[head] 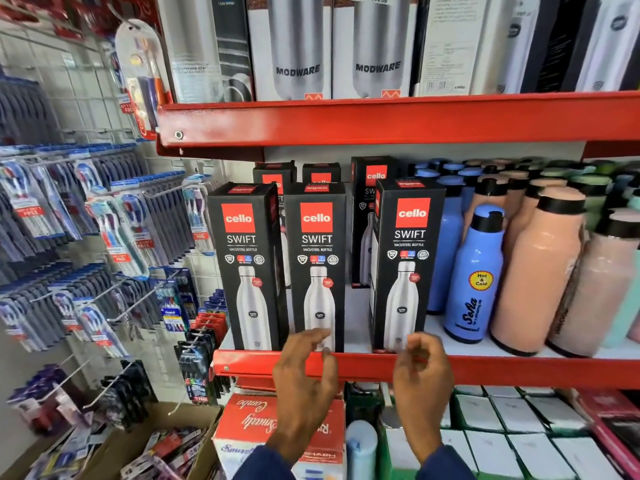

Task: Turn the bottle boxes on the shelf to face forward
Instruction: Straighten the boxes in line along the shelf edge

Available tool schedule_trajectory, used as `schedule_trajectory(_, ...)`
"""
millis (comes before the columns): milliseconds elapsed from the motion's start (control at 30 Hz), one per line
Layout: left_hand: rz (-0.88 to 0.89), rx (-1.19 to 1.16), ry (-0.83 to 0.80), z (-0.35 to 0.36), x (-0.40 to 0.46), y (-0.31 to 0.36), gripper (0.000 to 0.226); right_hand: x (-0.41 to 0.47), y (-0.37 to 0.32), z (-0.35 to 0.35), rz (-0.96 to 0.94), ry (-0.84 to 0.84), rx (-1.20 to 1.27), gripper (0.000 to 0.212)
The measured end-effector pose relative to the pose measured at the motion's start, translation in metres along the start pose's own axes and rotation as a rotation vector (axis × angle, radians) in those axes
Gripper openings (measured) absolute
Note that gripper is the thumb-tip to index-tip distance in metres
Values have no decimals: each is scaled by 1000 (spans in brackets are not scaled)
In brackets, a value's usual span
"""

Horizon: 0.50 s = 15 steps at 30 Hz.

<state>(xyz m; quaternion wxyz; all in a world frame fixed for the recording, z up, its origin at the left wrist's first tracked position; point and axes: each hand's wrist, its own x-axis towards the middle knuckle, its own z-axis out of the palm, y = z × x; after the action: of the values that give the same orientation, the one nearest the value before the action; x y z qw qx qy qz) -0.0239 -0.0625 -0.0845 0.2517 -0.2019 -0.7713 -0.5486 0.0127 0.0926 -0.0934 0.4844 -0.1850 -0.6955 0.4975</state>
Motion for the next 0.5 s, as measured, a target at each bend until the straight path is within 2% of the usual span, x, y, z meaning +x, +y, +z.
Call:
schedule_trajectory(100,7,0,-127,24,-1,8,40,17,14,-9,55,7,-10,39)
schedule_trajectory(233,-56,-23,-299,57,-2,13,59,34,26,-14,154,-222,-42,61)
schedule_trajectory(333,-80,-1,-351,73,1,18,66,44,26,-16,187,-349,-111,68)
schedule_trajectory(500,-85,-23,-365,82,6,24,68,53,21,-20,196,-450,-155,65)
